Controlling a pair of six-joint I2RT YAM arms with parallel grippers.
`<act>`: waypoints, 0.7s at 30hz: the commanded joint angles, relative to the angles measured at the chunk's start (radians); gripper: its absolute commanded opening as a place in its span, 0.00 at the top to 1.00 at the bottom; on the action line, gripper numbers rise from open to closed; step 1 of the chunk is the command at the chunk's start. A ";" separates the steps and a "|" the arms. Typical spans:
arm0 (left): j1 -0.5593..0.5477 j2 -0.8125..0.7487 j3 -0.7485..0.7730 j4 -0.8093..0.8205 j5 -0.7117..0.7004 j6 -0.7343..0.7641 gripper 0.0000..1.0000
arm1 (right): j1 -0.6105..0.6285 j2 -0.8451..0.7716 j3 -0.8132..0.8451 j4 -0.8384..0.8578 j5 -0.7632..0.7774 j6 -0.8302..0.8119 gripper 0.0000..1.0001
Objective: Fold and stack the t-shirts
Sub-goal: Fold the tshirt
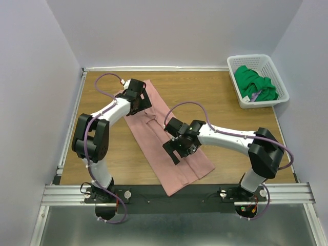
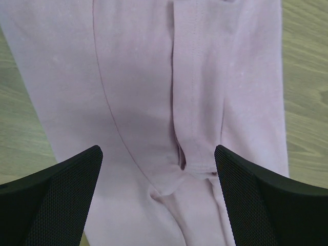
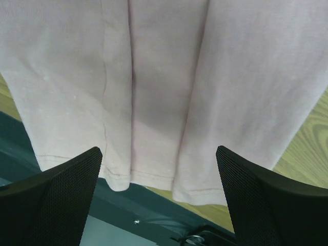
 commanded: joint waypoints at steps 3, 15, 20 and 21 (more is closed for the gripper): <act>0.000 0.094 0.073 0.032 0.001 -0.014 0.02 | 0.005 0.074 -0.035 0.051 -0.017 0.018 0.00; -0.003 0.334 0.247 -0.026 0.025 0.060 0.07 | 0.027 0.174 0.003 0.093 -0.131 0.127 0.00; -0.003 0.476 0.508 -0.141 -0.042 0.116 0.09 | 0.081 0.276 0.075 0.125 -0.201 0.167 0.00; -0.003 0.518 0.546 -0.156 -0.050 0.123 0.10 | 0.085 0.293 0.085 0.143 -0.212 0.185 0.00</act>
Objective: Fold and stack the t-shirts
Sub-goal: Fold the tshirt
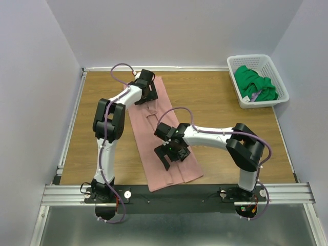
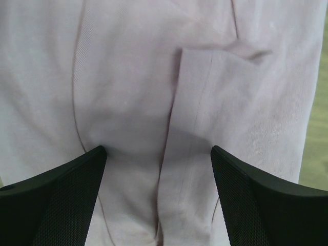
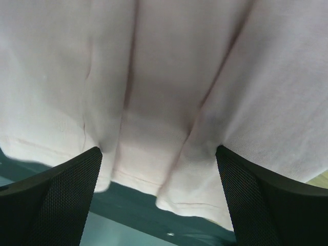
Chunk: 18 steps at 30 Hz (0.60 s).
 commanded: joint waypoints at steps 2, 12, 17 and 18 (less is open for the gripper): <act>-0.003 0.158 0.204 -0.112 -0.052 0.066 0.11 | 0.048 0.133 0.062 0.107 -0.130 0.081 0.00; -0.003 0.317 0.497 -0.122 0.012 0.102 0.11 | 0.045 0.208 0.145 0.097 -0.038 0.106 0.00; 0.003 0.251 0.462 -0.048 0.013 0.083 0.11 | 0.045 0.150 0.148 0.094 0.003 0.098 0.00; 0.005 0.229 0.440 -0.040 0.009 0.079 0.11 | 0.045 0.151 0.150 0.093 0.005 0.106 0.00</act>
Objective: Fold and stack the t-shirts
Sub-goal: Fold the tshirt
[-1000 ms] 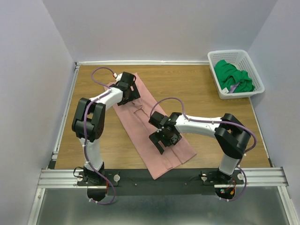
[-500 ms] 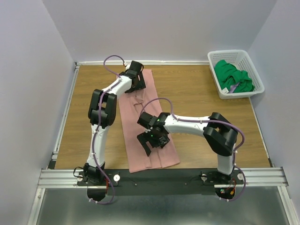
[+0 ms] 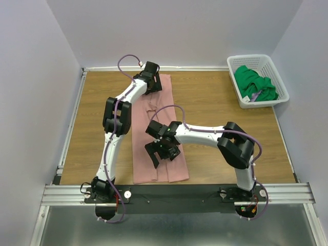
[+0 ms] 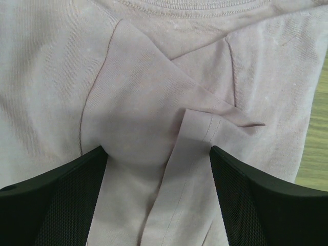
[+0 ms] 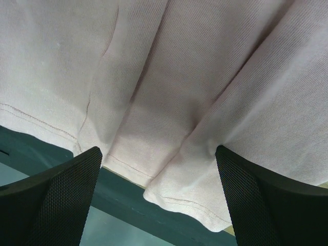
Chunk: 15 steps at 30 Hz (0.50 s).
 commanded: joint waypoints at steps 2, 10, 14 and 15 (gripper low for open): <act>0.013 -0.071 -0.041 0.058 0.016 -0.018 0.11 | 0.009 0.029 -0.022 0.069 0.042 0.015 0.00; 0.016 -0.232 -0.227 0.150 -0.024 -0.005 0.09 | 0.010 0.025 0.031 0.059 0.097 0.055 0.00; 0.016 -0.265 -0.291 0.162 -0.061 0.006 0.09 | 0.010 0.043 0.034 0.051 0.130 0.077 0.00; 0.016 -0.266 -0.317 0.169 -0.060 0.011 0.09 | 0.010 0.045 0.032 0.051 0.139 0.080 0.00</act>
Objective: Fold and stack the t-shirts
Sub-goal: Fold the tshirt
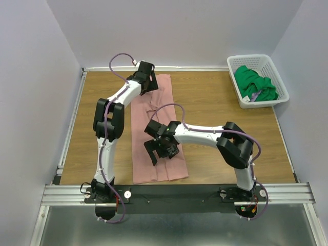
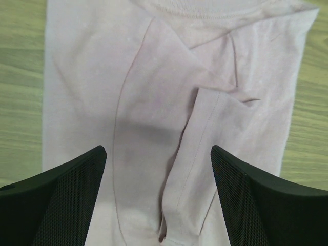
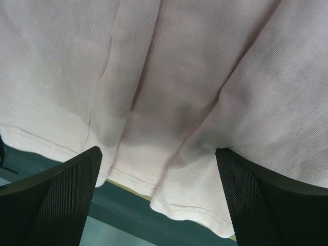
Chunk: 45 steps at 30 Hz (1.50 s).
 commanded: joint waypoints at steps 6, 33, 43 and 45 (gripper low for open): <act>0.000 0.027 -0.059 0.042 0.000 0.023 0.12 | 0.009 0.046 -0.002 0.024 0.126 0.040 0.00; -0.060 0.210 0.229 0.021 0.141 -0.120 0.18 | -0.077 -0.157 -0.254 -0.028 0.149 0.013 0.00; -0.048 -0.092 0.184 0.088 0.062 -0.079 0.01 | -0.079 -0.266 -0.150 -0.052 0.151 -0.013 0.00; -0.048 -0.178 0.153 0.049 0.031 -0.068 0.01 | -0.089 -0.290 -0.156 -0.063 0.174 -0.007 0.00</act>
